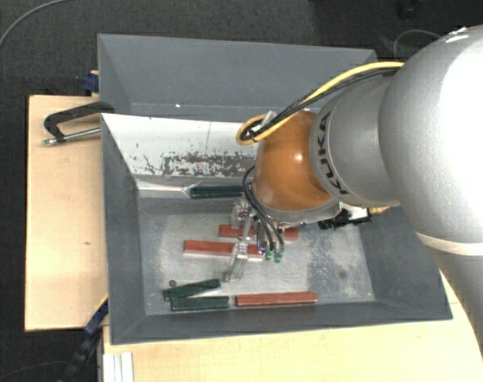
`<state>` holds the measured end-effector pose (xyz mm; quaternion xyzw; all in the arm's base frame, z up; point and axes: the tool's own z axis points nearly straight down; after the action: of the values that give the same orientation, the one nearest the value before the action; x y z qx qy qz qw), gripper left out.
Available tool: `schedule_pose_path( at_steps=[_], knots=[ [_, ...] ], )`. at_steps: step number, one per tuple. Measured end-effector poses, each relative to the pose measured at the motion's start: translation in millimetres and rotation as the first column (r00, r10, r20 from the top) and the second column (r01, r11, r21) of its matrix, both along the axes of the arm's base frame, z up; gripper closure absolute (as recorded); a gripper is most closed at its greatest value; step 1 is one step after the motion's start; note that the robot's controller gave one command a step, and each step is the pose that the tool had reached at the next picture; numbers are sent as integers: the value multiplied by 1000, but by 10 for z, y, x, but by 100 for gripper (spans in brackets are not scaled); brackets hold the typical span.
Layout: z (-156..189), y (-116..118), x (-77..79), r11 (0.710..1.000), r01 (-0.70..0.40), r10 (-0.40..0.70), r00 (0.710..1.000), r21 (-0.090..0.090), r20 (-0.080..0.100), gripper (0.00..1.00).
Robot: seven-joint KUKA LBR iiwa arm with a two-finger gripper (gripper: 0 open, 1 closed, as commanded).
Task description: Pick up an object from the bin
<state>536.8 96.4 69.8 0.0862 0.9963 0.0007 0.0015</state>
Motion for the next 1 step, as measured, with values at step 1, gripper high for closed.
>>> schedule_pose_path(
  at_steps=[1],
  knots=[
    [18, 4, 11, 1000, 0, 0, 1000, 1, 3, 100]
  ],
)
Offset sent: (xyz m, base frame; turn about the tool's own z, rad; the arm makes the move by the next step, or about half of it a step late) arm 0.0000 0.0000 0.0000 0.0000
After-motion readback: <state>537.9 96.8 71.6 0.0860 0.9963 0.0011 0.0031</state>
